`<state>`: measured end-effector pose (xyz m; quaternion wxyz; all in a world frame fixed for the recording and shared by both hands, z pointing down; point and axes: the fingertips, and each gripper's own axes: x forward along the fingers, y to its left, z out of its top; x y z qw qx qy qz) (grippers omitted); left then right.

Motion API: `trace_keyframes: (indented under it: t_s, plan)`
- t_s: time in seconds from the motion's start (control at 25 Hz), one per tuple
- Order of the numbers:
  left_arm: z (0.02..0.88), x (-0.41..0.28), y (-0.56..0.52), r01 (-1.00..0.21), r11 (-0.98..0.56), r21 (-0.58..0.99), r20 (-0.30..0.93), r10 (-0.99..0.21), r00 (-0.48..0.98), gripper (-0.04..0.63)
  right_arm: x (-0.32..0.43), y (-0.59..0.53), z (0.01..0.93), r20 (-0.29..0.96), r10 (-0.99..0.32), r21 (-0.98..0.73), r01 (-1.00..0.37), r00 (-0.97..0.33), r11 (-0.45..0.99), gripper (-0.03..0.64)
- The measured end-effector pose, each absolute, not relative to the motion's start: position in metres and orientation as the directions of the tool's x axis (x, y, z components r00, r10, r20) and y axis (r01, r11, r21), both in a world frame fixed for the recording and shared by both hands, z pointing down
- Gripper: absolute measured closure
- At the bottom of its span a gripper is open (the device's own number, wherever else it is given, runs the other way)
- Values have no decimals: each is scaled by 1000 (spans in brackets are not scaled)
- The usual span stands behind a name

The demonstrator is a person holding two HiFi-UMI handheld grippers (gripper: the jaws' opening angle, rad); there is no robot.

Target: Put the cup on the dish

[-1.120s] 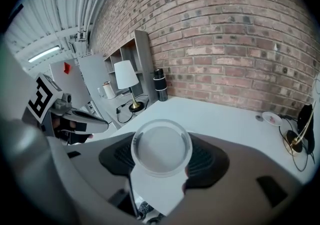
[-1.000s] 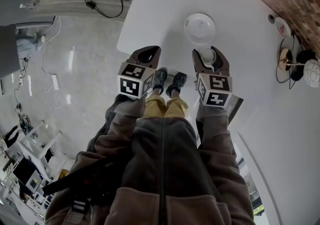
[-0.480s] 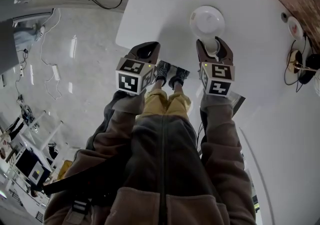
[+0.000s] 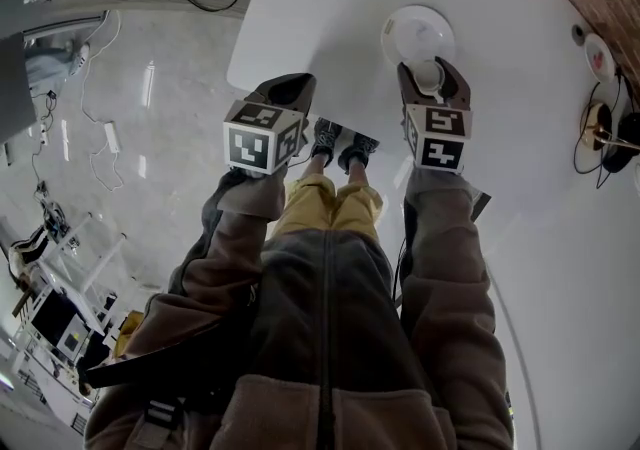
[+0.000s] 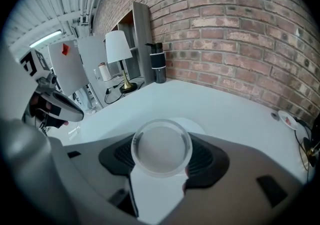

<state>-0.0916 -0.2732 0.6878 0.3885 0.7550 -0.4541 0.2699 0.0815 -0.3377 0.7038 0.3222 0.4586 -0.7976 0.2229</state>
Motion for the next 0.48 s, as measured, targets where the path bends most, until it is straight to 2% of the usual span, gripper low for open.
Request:
trace_keyframes:
  t_s: [0.48]
  plan:
    - [698,-91,-273,-901,-271,340,778,-456,431,589,85,-373,745,771,-549,-39,-884,-323,465,353]
